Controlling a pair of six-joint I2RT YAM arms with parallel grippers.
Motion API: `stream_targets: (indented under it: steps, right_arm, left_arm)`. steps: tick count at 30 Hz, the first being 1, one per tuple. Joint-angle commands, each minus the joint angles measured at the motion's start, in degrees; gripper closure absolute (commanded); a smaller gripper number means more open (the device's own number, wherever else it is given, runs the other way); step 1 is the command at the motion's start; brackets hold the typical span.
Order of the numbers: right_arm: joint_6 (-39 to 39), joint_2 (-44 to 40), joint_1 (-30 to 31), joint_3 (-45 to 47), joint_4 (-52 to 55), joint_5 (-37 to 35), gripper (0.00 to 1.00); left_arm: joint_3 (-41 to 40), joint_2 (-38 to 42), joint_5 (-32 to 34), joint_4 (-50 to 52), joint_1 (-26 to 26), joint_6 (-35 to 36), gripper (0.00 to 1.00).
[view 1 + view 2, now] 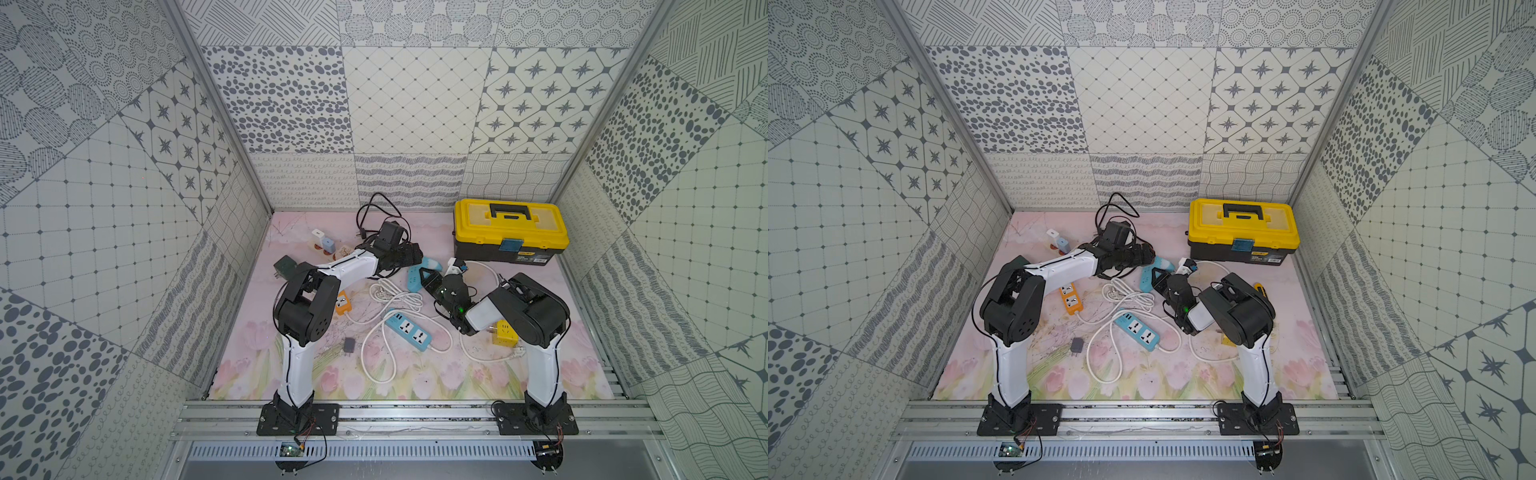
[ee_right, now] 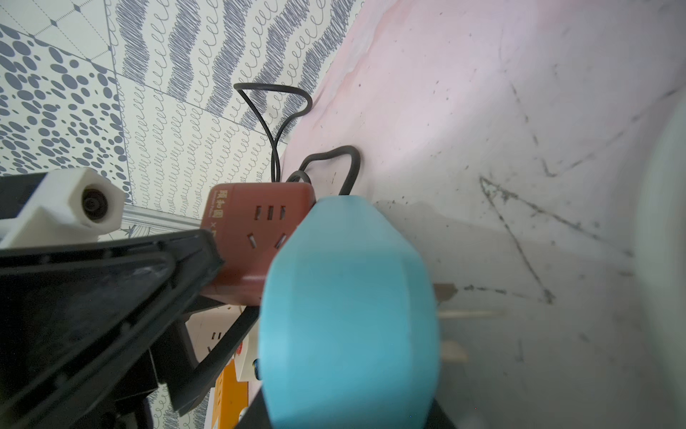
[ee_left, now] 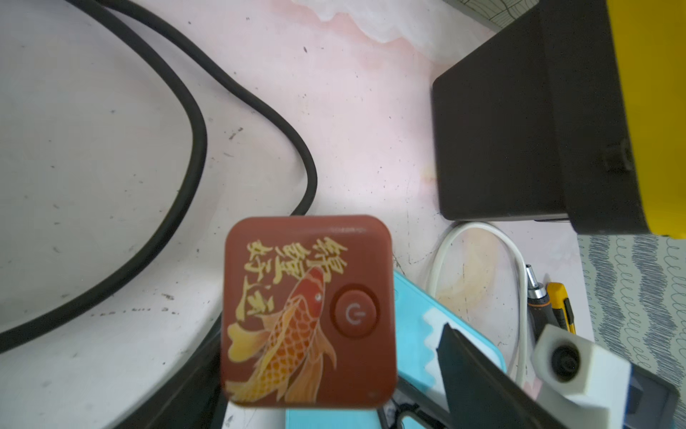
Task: Pull the plug off the socket
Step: Remove the plug from the socket.
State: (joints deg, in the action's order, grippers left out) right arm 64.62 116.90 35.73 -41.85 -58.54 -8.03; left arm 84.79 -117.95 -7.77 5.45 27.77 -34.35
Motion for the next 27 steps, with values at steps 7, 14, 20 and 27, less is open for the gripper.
stream_targets:
  steps: [7,14,20,27]
  right_arm:
    - [-2.1,1.2,1.4,2.5,10.2,1.7,1.0]
    - [-0.5,1.0,1.4,3.0,11.3,-0.1,1.0]
    - [2.8,1.2,1.3,3.3,15.4,-2.8,1.0]
    - [3.9,-0.9,1.1,4.2,19.7,-7.1,1.0]
  left_arm:
    - [1.1,-3.2,-5.0,-7.5,-2.0,-3.7,0.37]
    - [1.1,-2.5,-6.3,-7.7,-2.0,-3.0,0.82]
    - [4.4,-3.1,-6.3,-3.3,-1.9,0.3,1.0]
    - [-0.3,-2.3,-15.8,-15.6,-4.4,-14.5,1.0]
